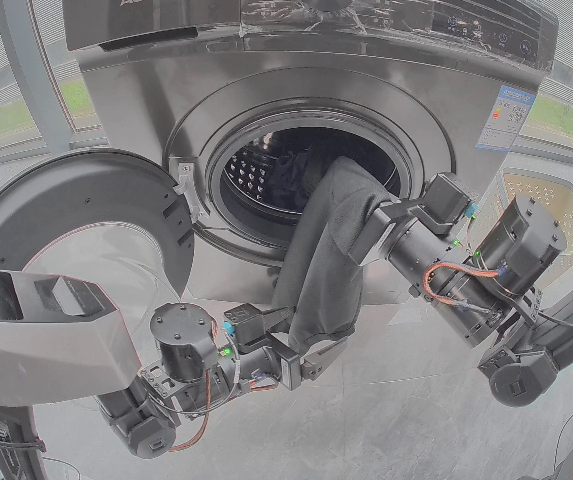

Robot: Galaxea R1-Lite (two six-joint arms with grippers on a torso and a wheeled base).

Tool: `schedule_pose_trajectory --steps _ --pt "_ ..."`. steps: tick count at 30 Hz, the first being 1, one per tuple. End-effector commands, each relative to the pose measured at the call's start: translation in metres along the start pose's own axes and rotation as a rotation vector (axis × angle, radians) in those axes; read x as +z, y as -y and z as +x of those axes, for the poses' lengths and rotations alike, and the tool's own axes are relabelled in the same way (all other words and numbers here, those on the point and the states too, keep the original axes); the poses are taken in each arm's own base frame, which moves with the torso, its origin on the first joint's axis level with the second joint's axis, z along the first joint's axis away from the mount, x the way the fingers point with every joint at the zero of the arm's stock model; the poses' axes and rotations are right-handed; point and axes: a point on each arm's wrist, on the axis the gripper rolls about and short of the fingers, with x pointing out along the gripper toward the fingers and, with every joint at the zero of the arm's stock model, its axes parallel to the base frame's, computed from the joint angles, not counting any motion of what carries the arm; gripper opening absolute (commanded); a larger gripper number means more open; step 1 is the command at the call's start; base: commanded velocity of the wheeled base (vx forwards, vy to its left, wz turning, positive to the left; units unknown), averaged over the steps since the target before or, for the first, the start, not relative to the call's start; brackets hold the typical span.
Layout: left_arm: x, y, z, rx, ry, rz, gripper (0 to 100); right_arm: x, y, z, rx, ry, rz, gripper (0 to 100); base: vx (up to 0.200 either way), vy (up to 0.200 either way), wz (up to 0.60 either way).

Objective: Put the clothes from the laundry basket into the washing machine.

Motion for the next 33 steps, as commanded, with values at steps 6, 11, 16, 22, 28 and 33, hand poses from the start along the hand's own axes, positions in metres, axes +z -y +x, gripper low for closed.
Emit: schedule_pose_trajectory --steps 6,11,16,22,28,33 --pt "-0.001 0.012 0.017 -0.044 0.027 0.006 100 -0.005 0.0 0.002 -0.003 -0.011 0.001 0 0.0 0.0 0.0" --pt "-0.008 0.014 0.025 -0.048 0.017 0.005 100 -0.009 0.001 0.002 -0.006 -0.019 0.0 0 0.0 0.0 0.0" --pt "-0.014 0.01 0.041 -0.037 0.033 0.007 100 -0.009 0.001 0.002 -0.009 -0.019 0.002 0 0.0 0.0 0.0" --pt "-0.018 0.005 0.056 0.003 0.057 0.013 100 -0.009 0.0 0.002 -0.008 -0.021 0.002 0 0.0 0.0 0.0" --pt "-0.017 0.005 0.059 0.023 0.07 0.02 100 -0.01 0.0 0.002 -0.008 -0.022 0.004 0 0.0 0.0 0.0" --pt "-0.016 -0.001 0.063 0.082 0.097 0.028 0 -0.01 -0.002 0.001 -0.001 -0.024 0.008 0 0.0 0.0 0.0"
